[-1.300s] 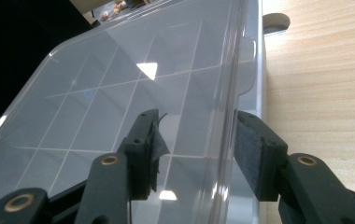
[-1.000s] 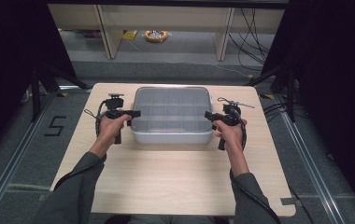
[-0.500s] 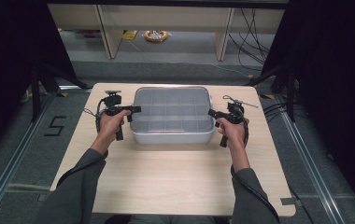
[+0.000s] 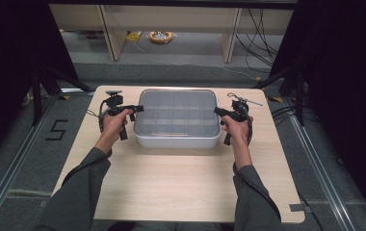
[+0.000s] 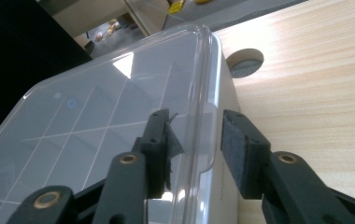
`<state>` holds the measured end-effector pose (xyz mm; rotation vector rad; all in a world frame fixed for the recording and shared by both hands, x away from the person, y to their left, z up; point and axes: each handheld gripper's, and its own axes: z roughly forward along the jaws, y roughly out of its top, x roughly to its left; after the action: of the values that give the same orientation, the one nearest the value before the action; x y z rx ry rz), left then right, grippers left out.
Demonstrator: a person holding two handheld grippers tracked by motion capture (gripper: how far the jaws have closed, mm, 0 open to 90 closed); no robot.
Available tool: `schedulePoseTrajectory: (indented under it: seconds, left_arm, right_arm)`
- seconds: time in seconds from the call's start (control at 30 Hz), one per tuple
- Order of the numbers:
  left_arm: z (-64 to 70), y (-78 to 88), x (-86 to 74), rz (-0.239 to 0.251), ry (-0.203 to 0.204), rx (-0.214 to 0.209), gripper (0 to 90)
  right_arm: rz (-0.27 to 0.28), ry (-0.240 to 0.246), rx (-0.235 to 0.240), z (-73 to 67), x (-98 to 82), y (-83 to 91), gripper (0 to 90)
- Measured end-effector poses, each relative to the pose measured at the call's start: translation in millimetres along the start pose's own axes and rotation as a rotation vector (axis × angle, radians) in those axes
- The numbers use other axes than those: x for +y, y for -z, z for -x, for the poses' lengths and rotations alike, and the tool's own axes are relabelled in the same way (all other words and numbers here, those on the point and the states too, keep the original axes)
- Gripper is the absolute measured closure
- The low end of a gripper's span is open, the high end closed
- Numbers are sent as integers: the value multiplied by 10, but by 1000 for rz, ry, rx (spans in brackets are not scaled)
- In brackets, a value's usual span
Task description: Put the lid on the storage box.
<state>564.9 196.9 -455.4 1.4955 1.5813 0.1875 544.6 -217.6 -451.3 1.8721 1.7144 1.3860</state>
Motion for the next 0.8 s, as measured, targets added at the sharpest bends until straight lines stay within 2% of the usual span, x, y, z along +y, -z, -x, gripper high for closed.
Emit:
schedulePoseTrajectory:
  seconds: [0.03,0.07,0.1,0.13,0.17,0.23,0.3,0.33,0.4,0.43,0.5,0.53,0.57,0.6,0.63,0.7,0.8]
  left_arm:
    - [0,-10,1,1,-1,-1,523]
    - [4,-18,-1,3,2,3,534]
    - [3,-20,-3,5,-19,10,536]
    - [29,-22,-13,9,-22,19,536]
    - [32,-16,-14,12,-27,19,539]
    - [29,10,-6,14,-25,20,549]
    - [60,35,-2,16,-21,32,560]
    - [74,42,-2,19,-26,36,564]
    - [98,49,-1,19,-26,41,567]
    - [97,54,8,12,-37,39,568]
    - [118,53,11,0,-11,24,576]
    - [131,50,13,-3,-26,24,583]
    - [156,48,7,-8,-32,38,586]
    - [172,40,5,-16,-55,50,584]
    - [180,29,-1,-16,-58,58,580]
    - [167,13,-4,-15,-59,66,585]
    - [153,10,-5,-6,-31,63,582]
  right_arm:
    - [3,36,1,30,6,-13,646]
    - [7,41,-3,32,5,-23,656]
    - [9,52,2,33,6,-28,655]
    - [9,45,-6,19,6,-33,657]
    - [10,1,-16,-20,1,-22,678]
    - [16,0,-17,-21,-1,-19,677]
    - [22,-48,-6,-18,-16,-11,678]
    - [38,-38,-2,3,-24,-23,678]
    - [46,-94,8,4,-39,-19,686]
    - [62,-86,5,18,-47,-17,686]
    - [90,-105,24,30,-43,5,699]
    - [91,-110,37,28,-35,17,690]
    - [97,-120,29,12,-26,36,696]
    - [89,-137,29,-4,-14,54,698]
    - [100,-124,24,-7,-1,57,698]
    - [80,-105,3,-18,13,66,696]
    - [59,-90,-31,-6,-11,24,707]
